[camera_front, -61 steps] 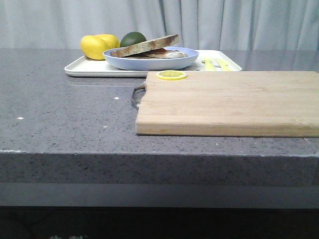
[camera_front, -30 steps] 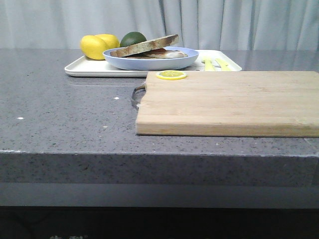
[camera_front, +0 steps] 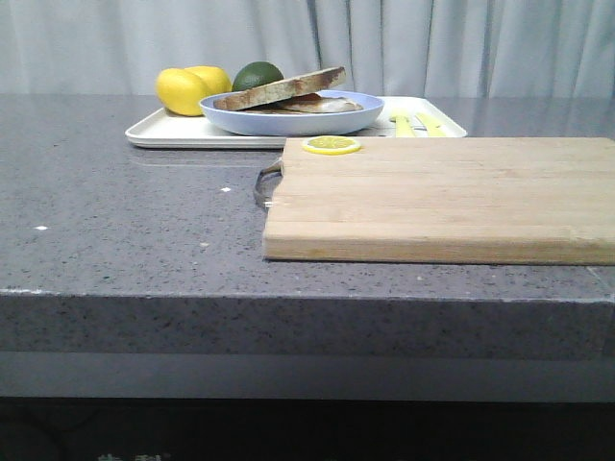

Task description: Place bread and move sandwich to tray

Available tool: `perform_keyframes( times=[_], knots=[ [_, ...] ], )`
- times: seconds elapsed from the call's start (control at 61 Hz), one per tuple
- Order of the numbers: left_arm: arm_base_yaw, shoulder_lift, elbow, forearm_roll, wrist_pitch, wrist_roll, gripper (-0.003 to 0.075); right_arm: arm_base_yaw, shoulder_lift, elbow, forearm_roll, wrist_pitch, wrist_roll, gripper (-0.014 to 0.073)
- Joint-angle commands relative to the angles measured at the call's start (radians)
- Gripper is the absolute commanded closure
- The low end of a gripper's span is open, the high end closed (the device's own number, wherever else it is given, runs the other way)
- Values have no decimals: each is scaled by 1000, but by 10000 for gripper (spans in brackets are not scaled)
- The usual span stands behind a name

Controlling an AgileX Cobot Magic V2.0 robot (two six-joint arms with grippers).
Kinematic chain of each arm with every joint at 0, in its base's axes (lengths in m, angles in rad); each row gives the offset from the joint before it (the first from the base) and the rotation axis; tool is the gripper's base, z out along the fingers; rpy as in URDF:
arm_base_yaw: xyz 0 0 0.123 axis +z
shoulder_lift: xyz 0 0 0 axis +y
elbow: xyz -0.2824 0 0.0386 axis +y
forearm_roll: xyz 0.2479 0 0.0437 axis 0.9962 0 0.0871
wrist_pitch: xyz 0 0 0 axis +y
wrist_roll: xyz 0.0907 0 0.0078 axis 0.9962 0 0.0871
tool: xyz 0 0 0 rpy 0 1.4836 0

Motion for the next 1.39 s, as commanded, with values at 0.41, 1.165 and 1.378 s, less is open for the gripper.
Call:
perform_keyframes(
  times=[0.41,1.165,1.378],
  knots=[
    [200,-80,228,-111,-297,16,741,0,10,-26,-13,-73,-4,654],
    [200,-80,288,-111,-332,16,741,0,10,-26,-13,-73,-4,654],
    [200,-80,288,-111,-332,16,741,0,10,-26,-13,-73,-4,654]
  ],
)
